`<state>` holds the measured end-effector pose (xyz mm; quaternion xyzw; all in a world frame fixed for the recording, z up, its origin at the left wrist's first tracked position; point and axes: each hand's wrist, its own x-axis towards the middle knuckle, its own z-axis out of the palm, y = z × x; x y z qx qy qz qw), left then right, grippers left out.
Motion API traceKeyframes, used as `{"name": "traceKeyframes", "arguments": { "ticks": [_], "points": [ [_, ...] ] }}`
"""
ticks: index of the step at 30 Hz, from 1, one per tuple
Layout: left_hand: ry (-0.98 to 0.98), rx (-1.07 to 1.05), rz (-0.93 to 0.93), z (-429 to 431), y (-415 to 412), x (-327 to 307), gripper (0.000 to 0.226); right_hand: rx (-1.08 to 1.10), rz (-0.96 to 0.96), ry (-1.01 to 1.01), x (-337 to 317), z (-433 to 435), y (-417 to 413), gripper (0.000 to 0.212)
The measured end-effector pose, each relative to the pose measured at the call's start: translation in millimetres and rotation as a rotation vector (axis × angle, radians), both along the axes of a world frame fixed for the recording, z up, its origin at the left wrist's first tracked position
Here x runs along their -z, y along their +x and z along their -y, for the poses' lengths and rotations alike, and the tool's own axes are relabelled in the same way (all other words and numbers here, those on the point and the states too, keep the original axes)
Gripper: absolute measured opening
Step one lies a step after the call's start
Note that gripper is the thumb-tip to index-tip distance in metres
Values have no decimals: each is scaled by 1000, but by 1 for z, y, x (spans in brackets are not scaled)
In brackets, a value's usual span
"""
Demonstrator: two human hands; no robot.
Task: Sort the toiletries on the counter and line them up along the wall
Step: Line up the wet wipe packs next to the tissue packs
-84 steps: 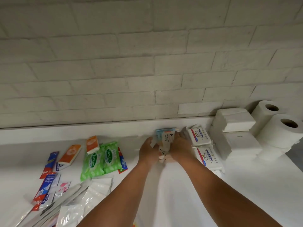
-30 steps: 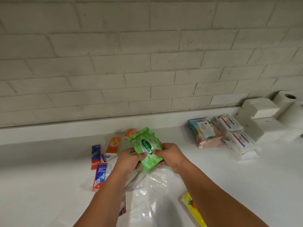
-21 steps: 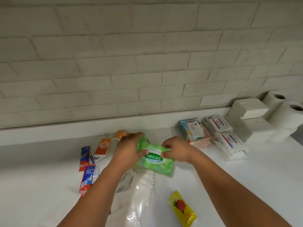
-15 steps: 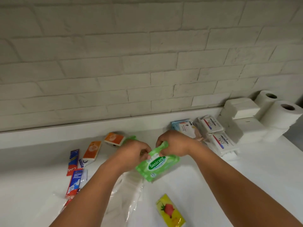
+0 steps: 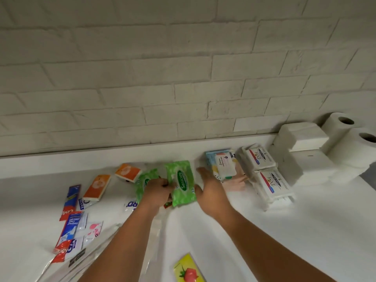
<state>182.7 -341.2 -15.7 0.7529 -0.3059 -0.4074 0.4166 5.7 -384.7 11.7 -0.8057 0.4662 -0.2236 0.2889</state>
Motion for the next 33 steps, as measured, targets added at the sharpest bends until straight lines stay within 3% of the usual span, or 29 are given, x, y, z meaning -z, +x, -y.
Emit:
{"name": "traceKeyframes", "arguments": {
  "ticks": [7, 14, 22, 33],
  "points": [
    [133, 82, 231, 53, -1, 21, 26, -75, -166, 66, 58, 7, 3, 52],
    [165, 91, 494, 73, -6, 30, 29, -102, -280, 40, 72, 17, 7, 60],
    [165, 67, 546, 75, -8, 37, 32, -89, -345, 90, 70, 36, 19, 61],
    [121, 61, 544, 67, -9, 29, 34, -60, -278, 75, 63, 36, 21, 56]
  ]
}}
